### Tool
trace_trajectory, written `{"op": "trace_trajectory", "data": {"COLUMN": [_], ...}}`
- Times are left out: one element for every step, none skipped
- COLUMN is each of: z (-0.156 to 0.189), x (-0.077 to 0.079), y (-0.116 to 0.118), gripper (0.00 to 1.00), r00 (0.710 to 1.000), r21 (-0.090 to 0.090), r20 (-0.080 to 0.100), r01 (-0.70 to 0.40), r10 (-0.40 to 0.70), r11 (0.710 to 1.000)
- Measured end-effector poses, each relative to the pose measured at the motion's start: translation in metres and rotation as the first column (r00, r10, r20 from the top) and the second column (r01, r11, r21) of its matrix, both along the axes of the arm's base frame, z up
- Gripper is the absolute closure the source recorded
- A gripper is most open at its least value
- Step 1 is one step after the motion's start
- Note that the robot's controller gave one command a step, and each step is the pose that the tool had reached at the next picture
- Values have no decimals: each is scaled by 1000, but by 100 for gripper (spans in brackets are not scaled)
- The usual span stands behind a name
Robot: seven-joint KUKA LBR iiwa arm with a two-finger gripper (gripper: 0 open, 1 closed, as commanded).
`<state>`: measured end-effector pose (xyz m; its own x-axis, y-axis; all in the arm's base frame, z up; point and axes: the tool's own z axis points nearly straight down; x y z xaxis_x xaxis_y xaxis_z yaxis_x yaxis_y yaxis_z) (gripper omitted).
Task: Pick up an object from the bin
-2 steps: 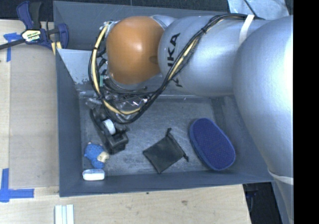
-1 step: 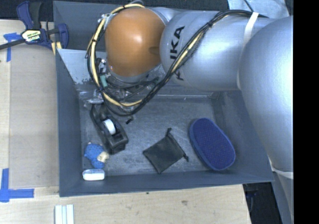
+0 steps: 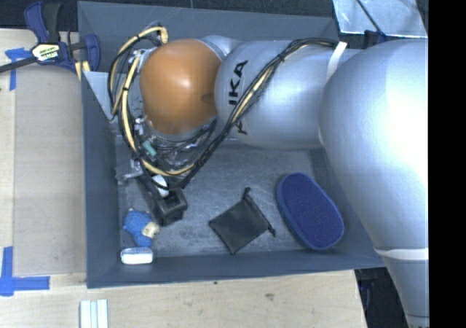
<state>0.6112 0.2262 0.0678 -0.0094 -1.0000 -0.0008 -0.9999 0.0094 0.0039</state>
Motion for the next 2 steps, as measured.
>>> {"op": "trace_trajectory", "data": {"z": [0, 1], "x": [0, 0], "y": [0, -1], "gripper": [0, 100], "r00": [1000, 1000], "r21": [1, -1], "r20": [-2, -2], "r01": [3, 3], "r10": [-3, -3], "r11": [1000, 1000]}}
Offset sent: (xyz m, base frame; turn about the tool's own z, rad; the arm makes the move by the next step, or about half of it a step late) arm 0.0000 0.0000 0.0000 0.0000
